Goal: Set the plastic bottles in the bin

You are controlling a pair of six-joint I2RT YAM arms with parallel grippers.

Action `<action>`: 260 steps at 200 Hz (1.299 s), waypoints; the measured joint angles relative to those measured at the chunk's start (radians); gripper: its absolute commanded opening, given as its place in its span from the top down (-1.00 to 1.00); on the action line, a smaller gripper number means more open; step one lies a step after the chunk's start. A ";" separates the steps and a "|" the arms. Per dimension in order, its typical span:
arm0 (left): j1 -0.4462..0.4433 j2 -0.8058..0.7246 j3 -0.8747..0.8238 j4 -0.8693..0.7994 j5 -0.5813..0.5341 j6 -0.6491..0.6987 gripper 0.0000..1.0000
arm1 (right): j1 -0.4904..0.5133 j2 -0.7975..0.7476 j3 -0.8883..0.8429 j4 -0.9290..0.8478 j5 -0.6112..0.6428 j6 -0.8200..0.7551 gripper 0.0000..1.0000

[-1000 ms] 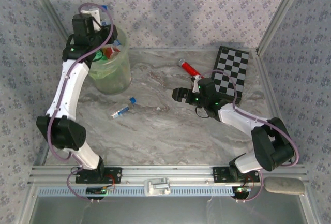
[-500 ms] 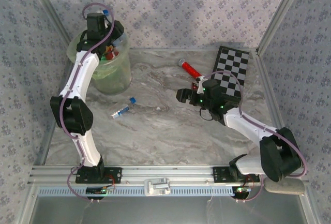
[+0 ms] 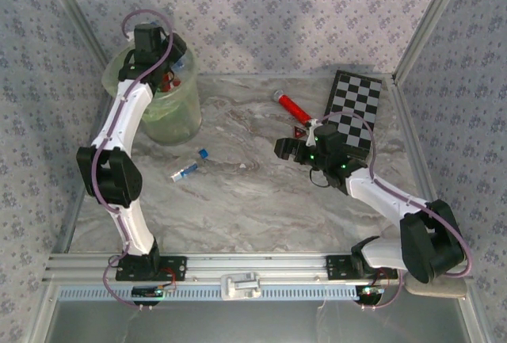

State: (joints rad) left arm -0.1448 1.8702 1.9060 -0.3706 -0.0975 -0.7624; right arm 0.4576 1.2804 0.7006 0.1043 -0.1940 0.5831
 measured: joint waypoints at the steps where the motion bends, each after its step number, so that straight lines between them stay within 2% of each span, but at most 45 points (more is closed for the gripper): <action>1: 0.000 0.000 0.000 0.000 -0.001 0.004 -0.79 | 0.000 0.000 0.000 0.000 0.000 0.000 -1.00; 12: 0.003 -0.006 -0.009 -0.003 -0.008 -0.012 -0.97 | 0.000 -0.002 -0.002 -0.001 0.000 0.000 -1.00; 18: 0.004 -0.011 -0.015 -0.003 -0.012 -0.014 -1.00 | 0.000 -0.005 -0.003 -0.003 0.000 0.000 -1.00; 81: 0.005 -0.122 -0.092 -0.011 -0.050 0.022 -1.00 | -0.002 -0.025 -0.004 -0.004 0.000 -0.008 -1.00; 136: 0.005 -0.332 -0.174 0.017 -0.040 0.172 -1.00 | -0.002 -0.017 -0.004 -0.004 0.000 -0.008 -1.00; 164: 0.005 -0.462 -0.271 0.043 0.029 0.246 -1.00 | -0.002 -0.001 -0.004 -0.004 -0.001 -0.008 -1.00; 217: 0.005 -0.692 -0.611 0.079 0.250 0.330 -1.00 | -0.002 0.036 -0.004 -0.005 -0.004 -0.008 -1.00; 260: 0.005 -0.783 -0.858 0.035 0.394 0.378 -1.00 | -0.002 0.049 -0.004 -0.013 0.000 -0.006 -1.00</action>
State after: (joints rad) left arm -0.1402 1.0874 1.0481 -0.3355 0.2962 -0.3847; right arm 0.4557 1.3296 0.6964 0.0917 -0.1944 0.5766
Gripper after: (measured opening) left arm 0.999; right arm 0.999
